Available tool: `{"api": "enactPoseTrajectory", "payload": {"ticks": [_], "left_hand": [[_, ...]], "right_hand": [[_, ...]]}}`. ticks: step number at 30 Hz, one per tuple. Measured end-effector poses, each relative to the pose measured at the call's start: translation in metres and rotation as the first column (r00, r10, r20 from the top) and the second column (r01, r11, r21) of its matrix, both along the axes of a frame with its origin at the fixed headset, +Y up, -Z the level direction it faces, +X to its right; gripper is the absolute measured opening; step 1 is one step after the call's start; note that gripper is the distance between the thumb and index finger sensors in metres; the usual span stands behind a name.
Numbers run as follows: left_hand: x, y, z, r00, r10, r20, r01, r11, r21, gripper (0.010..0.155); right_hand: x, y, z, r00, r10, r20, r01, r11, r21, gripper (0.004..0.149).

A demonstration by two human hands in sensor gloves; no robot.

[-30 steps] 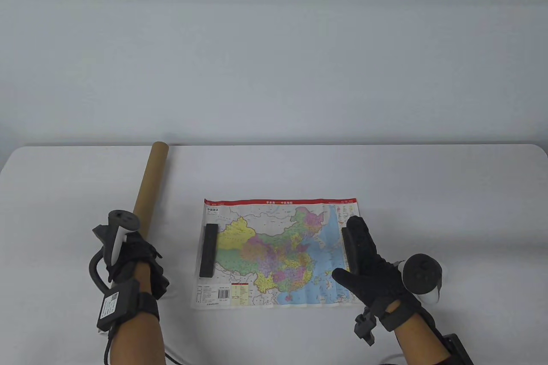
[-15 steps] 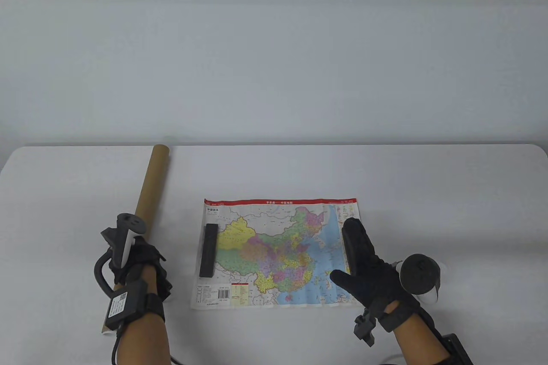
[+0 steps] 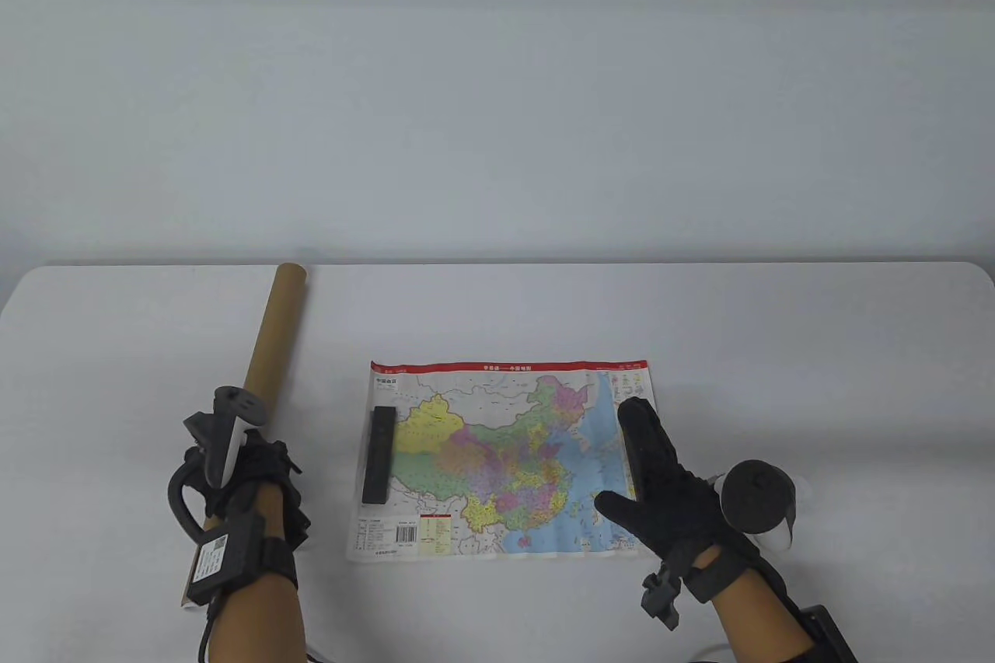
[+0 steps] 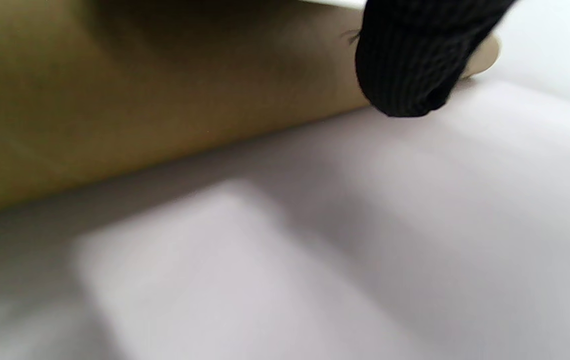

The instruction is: Roll up map and store in mailing tube

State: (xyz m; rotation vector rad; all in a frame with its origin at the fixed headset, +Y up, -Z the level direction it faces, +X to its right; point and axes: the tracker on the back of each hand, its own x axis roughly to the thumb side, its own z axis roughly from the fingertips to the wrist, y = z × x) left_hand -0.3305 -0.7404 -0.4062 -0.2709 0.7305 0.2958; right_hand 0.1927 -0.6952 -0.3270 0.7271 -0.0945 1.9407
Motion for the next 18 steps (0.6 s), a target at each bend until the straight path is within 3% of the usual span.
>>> {"api": "enactPoseTrajectory", "payload": {"ticks": [5,9,13,18], "left_hand": [[0.036,0.043,0.001,0.984,-0.017,0.177,-0.013,0.986,0.167,0.085],[0.087,0.061,0.005,0.92,-0.025,0.391,-0.079,0.966,0.246,0.068],[0.126,0.045,0.005,0.87,-0.019,0.493,-0.063,0.987,0.15,0.058],[0.143,0.007,-0.002,0.875,-0.105,0.473,0.11,0.994,0.018,0.063]], "right_hand": [[-0.022,0.011,-0.002,0.996,0.091,-0.003,-0.091,0.995,-0.033,0.097],[-0.052,0.026,-0.012,0.972,0.233,0.018,-0.232,0.972,-0.034,0.093],[-0.097,0.031,-0.024,0.92,0.39,0.024,-0.388,0.92,-0.06,0.091],[-0.145,0.011,-0.04,0.82,0.573,0.013,-0.57,0.818,-0.083,0.088]]}}
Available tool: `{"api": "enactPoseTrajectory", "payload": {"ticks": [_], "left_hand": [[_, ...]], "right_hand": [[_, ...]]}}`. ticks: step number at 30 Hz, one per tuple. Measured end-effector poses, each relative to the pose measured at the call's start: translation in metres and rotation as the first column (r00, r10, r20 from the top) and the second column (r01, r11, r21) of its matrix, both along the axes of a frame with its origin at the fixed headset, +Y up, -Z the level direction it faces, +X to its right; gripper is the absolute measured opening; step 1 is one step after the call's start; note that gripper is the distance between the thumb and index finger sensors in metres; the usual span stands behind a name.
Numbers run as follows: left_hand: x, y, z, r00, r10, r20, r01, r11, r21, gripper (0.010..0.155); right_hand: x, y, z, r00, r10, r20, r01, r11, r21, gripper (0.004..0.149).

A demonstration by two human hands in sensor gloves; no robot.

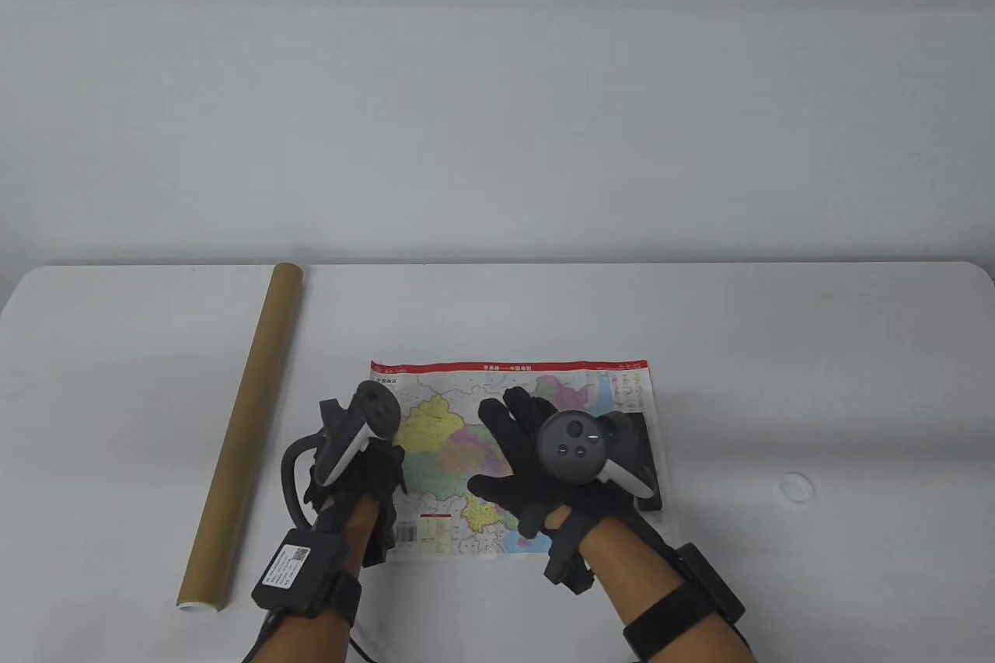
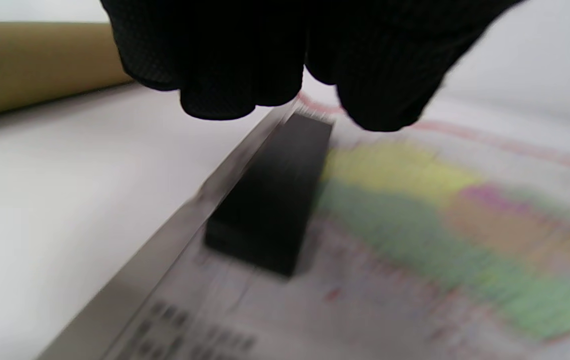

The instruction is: Roll up map and store in mailing tube

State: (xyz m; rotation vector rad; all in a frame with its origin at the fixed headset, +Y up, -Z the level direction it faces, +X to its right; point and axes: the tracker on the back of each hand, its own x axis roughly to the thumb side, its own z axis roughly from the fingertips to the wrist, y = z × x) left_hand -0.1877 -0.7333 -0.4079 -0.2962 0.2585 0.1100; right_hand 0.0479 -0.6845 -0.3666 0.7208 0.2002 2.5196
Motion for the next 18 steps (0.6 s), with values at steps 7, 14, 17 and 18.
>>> {"api": "enactPoseTrajectory", "payload": {"ticks": [7,14,17,18], "left_hand": [[0.009,-0.024,-0.003,0.988,-0.132,-0.08,0.127,0.99,-0.065,0.069],[0.001,-0.022,-0.005,0.988,-0.073,-0.139,0.064,0.996,-0.064,0.067],[-0.004,-0.019,-0.003,0.99,-0.024,-0.14,0.017,0.999,-0.048,0.066],[-0.006,-0.018,-0.002,0.99,-0.011,-0.143,0.005,0.999,-0.047,0.066]], "right_hand": [[-0.035,-0.063,-0.013,0.975,0.223,0.001,-0.22,0.963,-0.158,0.084],[-0.045,-0.093,-0.015,0.939,0.344,-0.026,-0.339,0.908,-0.247,0.084],[-0.049,-0.095,-0.014,0.919,0.391,-0.045,-0.39,0.888,-0.242,0.085],[-0.049,-0.096,-0.014,0.923,0.383,-0.038,-0.38,0.892,-0.246,0.084]]}}
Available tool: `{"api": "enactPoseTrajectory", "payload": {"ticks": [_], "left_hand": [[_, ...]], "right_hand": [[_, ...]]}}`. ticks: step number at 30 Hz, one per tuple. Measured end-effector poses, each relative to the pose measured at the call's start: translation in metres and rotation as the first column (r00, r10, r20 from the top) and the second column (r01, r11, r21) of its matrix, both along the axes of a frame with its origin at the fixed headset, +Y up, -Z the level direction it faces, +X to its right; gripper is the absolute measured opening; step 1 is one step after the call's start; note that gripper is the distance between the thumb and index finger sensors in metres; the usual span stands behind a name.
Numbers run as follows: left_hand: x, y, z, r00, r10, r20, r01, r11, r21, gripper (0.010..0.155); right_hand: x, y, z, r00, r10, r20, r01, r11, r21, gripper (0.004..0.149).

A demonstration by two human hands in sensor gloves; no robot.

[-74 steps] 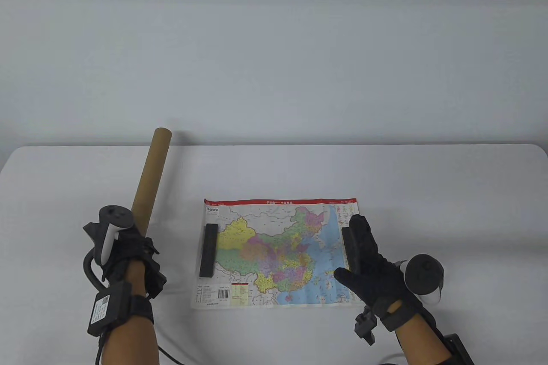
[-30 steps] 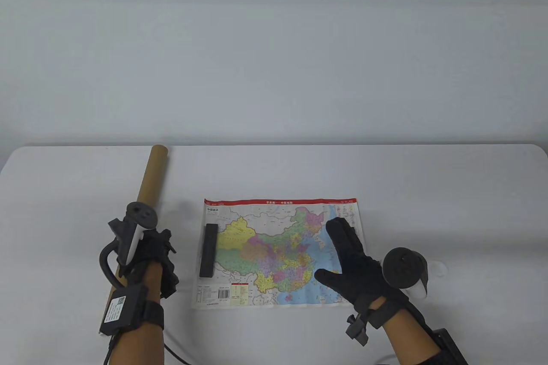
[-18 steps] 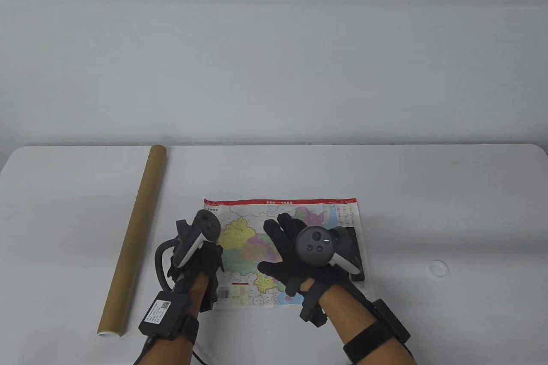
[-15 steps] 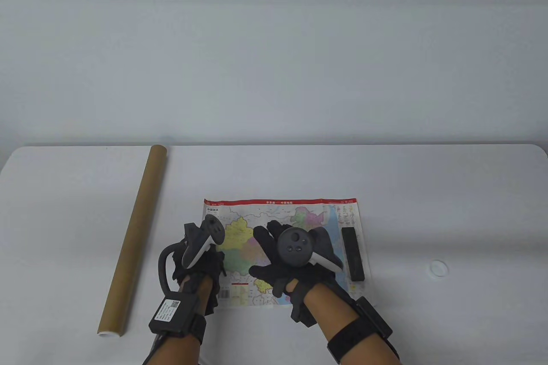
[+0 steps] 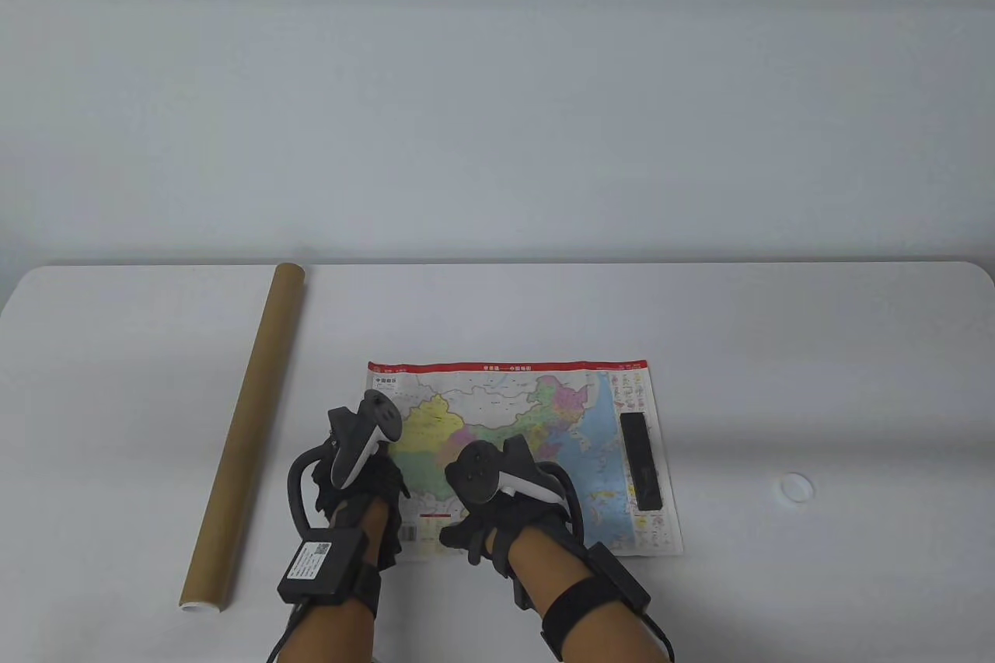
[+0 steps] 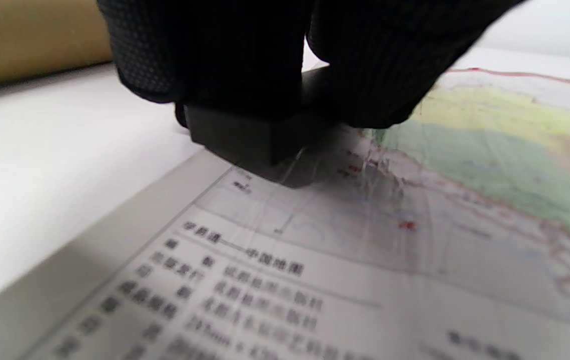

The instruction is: Roll up map and store in mailing tube

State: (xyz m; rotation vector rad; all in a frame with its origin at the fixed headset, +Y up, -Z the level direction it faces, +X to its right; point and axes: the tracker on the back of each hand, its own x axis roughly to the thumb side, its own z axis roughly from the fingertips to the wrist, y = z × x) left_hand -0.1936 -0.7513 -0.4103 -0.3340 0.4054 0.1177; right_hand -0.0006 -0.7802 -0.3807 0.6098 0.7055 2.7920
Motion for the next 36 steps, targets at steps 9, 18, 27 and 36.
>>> {"api": "enactPoseTrajectory", "payload": {"ticks": [9,18,27,36], "left_hand": [[-0.029,0.047,0.005,0.998,-0.027,-0.05,0.032,0.995,0.097,0.064],[-0.065,0.029,0.006,0.986,-0.094,-0.137,0.104,0.992,0.068,0.061],[-0.07,0.003,0.004,0.986,-0.103,-0.135,0.107,0.994,0.018,0.06],[-0.068,-0.005,0.004,0.983,-0.13,-0.127,0.13,0.991,-0.015,0.061]], "right_hand": [[0.0,0.0,0.0,1.0,0.01,-0.002,-0.01,1.0,-0.003,0.084],[0.0,-0.001,0.001,1.0,0.01,-0.004,-0.01,1.0,-0.015,0.084],[0.001,-0.002,0.0,1.0,0.009,-0.003,-0.009,1.0,-0.015,0.084],[0.001,-0.002,0.0,1.0,0.009,-0.004,-0.009,1.0,-0.016,0.084]]}}
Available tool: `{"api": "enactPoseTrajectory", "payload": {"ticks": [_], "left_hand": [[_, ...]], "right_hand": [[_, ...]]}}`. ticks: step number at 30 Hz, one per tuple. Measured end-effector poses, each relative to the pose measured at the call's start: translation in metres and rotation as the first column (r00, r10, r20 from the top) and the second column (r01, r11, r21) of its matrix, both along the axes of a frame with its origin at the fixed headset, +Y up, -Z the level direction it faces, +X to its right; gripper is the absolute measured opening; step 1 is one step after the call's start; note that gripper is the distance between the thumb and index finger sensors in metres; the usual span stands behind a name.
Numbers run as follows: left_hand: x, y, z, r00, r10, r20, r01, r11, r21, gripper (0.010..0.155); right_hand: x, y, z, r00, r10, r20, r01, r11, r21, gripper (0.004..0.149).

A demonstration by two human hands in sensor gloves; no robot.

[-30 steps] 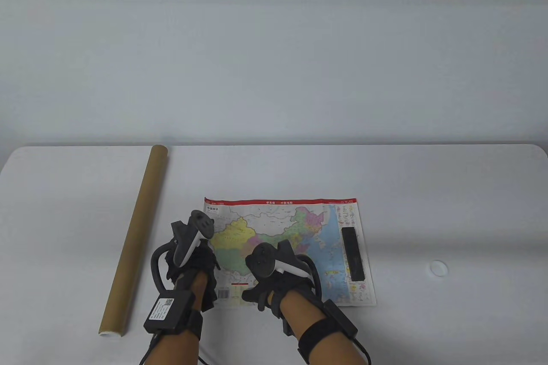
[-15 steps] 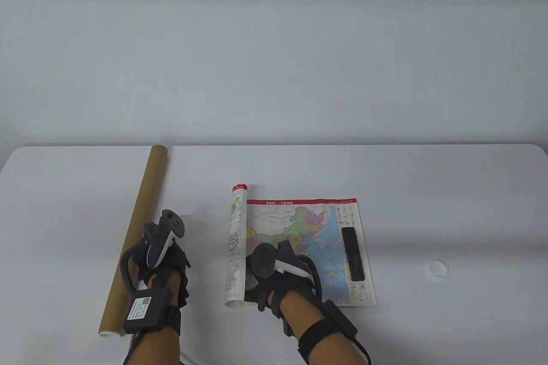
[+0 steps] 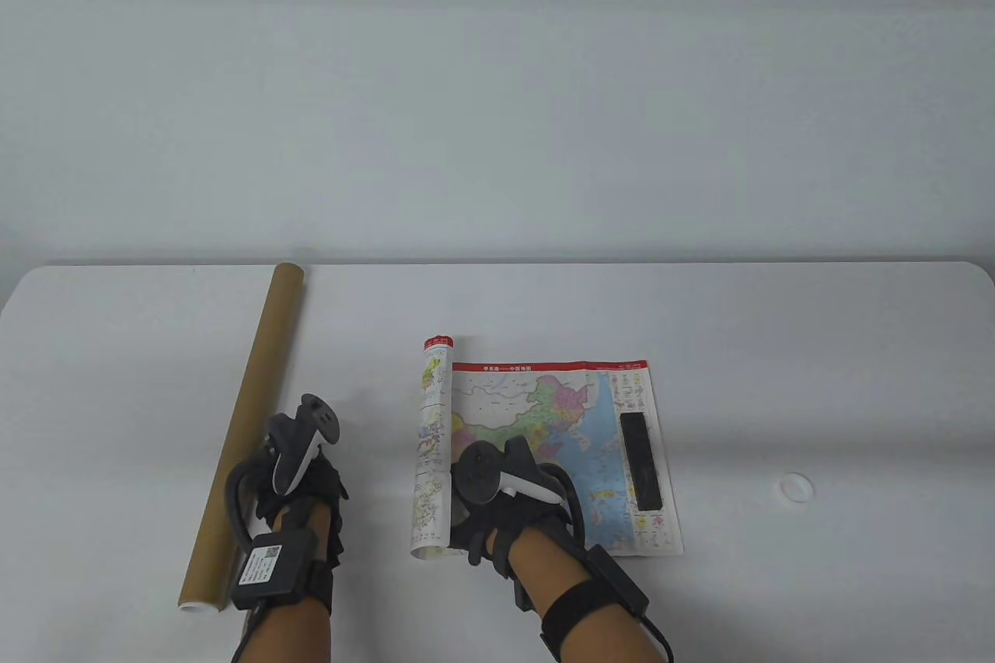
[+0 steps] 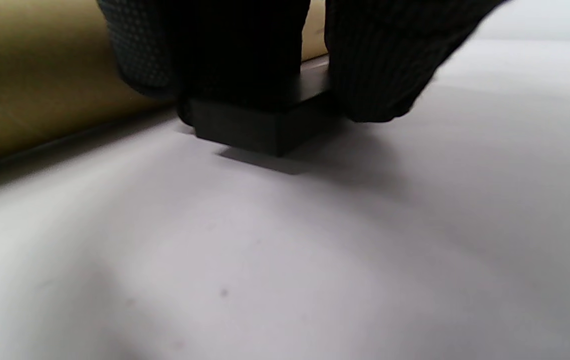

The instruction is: Roll up map and store in mailing tube

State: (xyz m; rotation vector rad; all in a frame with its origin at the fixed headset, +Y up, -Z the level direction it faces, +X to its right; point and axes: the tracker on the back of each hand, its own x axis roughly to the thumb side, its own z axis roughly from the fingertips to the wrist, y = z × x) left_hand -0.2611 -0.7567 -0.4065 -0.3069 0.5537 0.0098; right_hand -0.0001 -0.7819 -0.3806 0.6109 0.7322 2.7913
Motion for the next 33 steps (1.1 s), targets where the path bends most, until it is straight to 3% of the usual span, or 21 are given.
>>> {"api": "enactPoseTrajectory", "payload": {"ticks": [3,7,11,13,14,15,16,17,21,23,26,28,29,30,33], "left_hand": [[0.002,0.002,0.001,1.0,-0.018,-0.009,0.018,0.999,-0.027,0.061],[0.018,0.025,0.002,0.998,-0.001,0.065,-0.001,0.999,0.042,0.059],[0.046,0.062,0.002,0.955,0.222,0.196,-0.254,0.954,0.159,0.059],[0.059,0.071,0.001,0.855,0.426,0.296,-0.484,0.861,0.156,0.057],[0.064,0.072,0.001,0.802,0.522,0.292,-0.577,0.803,0.149,0.056],[0.069,0.07,-0.001,0.704,0.631,0.326,-0.694,0.709,0.127,0.055],[0.071,0.067,-0.001,0.641,0.699,0.316,-0.758,0.642,0.116,0.053],[0.076,0.061,-0.002,0.536,0.802,0.263,-0.841,0.532,0.094,0.053],[0.092,0.034,-0.005,0.15,0.97,0.191,-0.989,0.151,0.014,0.054],[0.102,0.023,-0.006,0.084,0.983,0.164,-0.996,0.087,-0.009,0.055],[0.115,0.011,-0.008,0.064,0.983,0.171,-0.994,0.077,-0.073,0.057],[0.121,0.007,-0.009,0.116,0.975,0.191,-0.989,0.132,-0.072,0.058],[0.122,0.007,-0.009,0.201,0.962,0.187,-0.971,0.22,-0.09,0.058],[0.122,0.008,-0.01,0.321,0.924,0.208,-0.932,0.347,-0.103,0.059],[0.124,0.009,-0.011,0.516,0.799,0.308,-0.816,0.568,-0.107,0.059]], "right_hand": [[0.0,0.0,0.0,1.0,-0.001,0.001,0.001,1.0,-0.001,0.084],[0.0,0.0,0.0,1.0,-0.002,0.003,0.002,1.0,-0.004,0.083],[0.001,-0.001,0.0,1.0,-0.004,0.005,0.004,1.0,-0.005,0.084],[0.001,-0.001,0.0,1.0,-0.004,0.006,0.004,1.0,-0.005,0.084],[0.001,-0.001,0.0,1.0,-0.004,0.006,0.004,1.0,-0.005,0.083],[0.001,-0.001,0.0,1.0,-0.005,0.007,0.005,1.0,-0.004,0.084],[0.002,-0.001,-0.001,1.0,-0.001,0.01,0.001,1.0,0.001,0.083],[0.003,0.0,-0.002,1.0,0.002,0.008,-0.002,1.0,0.003,0.083],[0.01,0.001,-0.005,0.999,-0.032,0.02,0.033,0.999,-0.02,0.082],[0.011,0.002,-0.006,0.999,-0.041,0.022,0.042,0.999,-0.022,0.082],[0.015,0.003,-0.007,0.998,-0.06,0.027,0.061,0.998,-0.02,0.082],[0.019,0.004,-0.009,0.996,-0.086,0.039,0.086,0.996,-0.008,0.078],[0.022,0.004,-0.009,0.993,-0.106,0.043,0.107,0.994,-0.008,0.077],[0.024,0.004,-0.01,0.992,-0.122,0.045,0.123,0.992,-0.006,0.075],[0.029,0.005,-0.012,0.985,-0.162,0.058,0.163,0.987,-0.009,0.071]]}}
